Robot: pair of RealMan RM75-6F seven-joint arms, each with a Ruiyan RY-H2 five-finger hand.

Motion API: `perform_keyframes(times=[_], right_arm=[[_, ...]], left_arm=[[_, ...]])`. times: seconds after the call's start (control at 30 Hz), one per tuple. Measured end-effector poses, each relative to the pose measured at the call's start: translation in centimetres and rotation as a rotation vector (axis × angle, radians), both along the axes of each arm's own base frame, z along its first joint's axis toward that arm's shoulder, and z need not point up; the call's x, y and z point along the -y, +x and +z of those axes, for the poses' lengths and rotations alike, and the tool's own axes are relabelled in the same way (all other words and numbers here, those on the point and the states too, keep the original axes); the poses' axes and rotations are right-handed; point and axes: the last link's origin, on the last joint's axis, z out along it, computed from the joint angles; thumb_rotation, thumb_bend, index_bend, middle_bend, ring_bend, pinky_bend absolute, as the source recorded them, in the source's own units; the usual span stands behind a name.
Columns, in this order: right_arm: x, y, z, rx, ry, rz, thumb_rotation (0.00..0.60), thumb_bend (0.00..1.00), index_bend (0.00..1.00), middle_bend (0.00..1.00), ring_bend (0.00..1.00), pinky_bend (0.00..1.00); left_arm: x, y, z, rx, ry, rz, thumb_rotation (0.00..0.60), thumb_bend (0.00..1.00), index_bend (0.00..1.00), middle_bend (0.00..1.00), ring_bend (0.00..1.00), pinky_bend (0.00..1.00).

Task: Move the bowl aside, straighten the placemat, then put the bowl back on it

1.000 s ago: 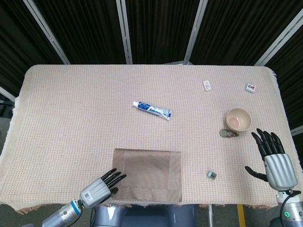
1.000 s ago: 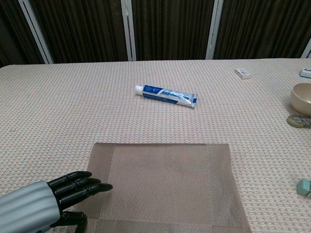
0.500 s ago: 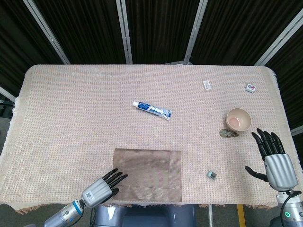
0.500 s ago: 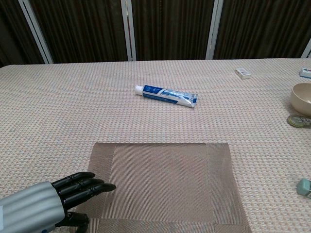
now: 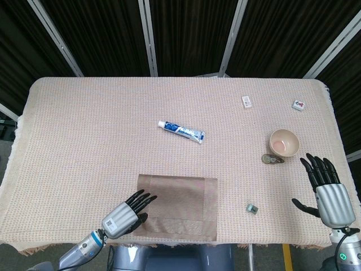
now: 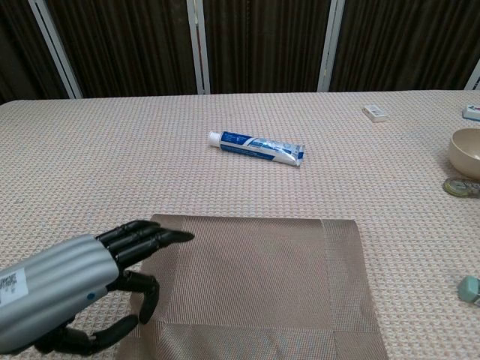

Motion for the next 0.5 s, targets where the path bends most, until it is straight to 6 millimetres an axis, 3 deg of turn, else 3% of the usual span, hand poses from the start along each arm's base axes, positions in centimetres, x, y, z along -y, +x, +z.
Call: perform_keyframes(times=[0.33, 0.5], right_arm=[[0.0, -0.1, -0.1, -0.019, -0.001, -0.002, 0.6, 0.0, 0.0, 0.0, 0.0, 0.0], [0.2, -0.4, -0.2, -0.026, -0.002, -0.013, 0.6, 0.0, 0.0, 0.0, 0.0, 0.0]], left_arm=[[-6.5, 5.7, 2.6, 0.223, 0.056, 0.143, 0.6, 0.56, 0.65, 0.0, 0.0, 0.0], [-10.3, 7.2, 4.4, 0.331, 0.079, 0.268, 0.6, 0.59, 0.66, 0.0, 0.0, 0.0]])
